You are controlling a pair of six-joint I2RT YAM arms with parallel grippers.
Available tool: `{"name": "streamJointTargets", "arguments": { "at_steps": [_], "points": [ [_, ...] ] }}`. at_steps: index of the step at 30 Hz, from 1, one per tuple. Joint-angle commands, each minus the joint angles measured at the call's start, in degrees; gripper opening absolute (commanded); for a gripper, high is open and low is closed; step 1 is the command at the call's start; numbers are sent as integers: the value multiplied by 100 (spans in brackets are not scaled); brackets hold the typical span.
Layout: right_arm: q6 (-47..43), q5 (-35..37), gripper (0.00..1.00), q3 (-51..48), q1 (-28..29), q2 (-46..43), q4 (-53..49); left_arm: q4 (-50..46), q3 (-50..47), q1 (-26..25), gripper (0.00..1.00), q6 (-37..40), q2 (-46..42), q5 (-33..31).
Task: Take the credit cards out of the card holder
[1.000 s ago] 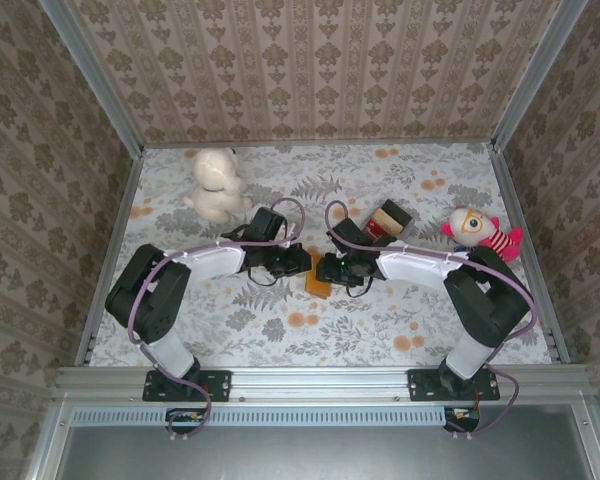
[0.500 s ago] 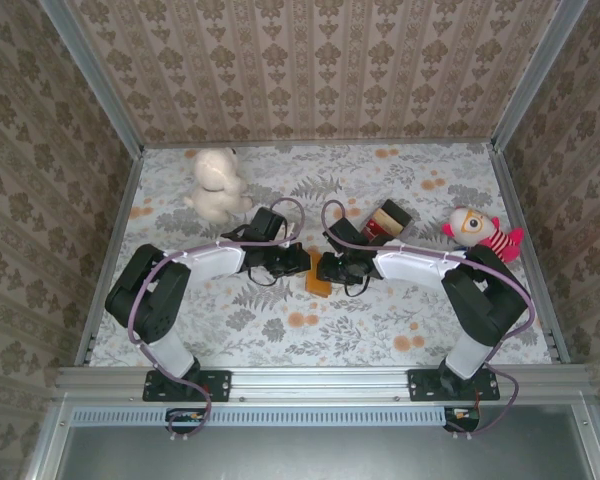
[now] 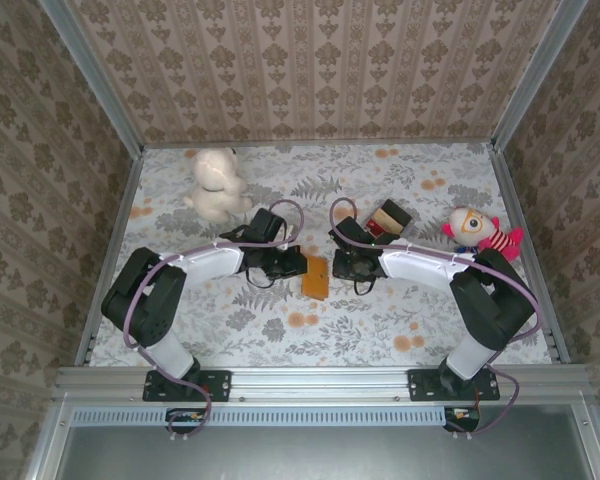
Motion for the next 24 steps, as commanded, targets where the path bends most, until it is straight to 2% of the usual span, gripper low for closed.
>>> {"name": "streamJointTargets", "arguments": {
  "at_steps": [1, 6, 12, 14, 18, 24],
  "points": [
    [-518, -974, 35, -38, 32, -107, 427, -263, 118, -69, 9, 143, -125, -100],
    [-577, -1701, 35, -60, 96, 106, 898, -141, 133, -125, 8, 101, -105, -131],
    [-556, -1811, 35, 117, 151, 510, 741, -45, 84, -214, 7, 105, -161, -208],
    [-574, -1626, 33, 127, 162, 537, 547, -2, 40, -245, 7, 85, -188, -266],
    [-539, -862, 22, -5, 171, 427, 168, 36, -22, -271, 7, 40, -268, -419],
    [-364, 70, 11, -161, 171, 112, -246, -328, 76, -263, 5, 84, -391, -704]
  ]
}}
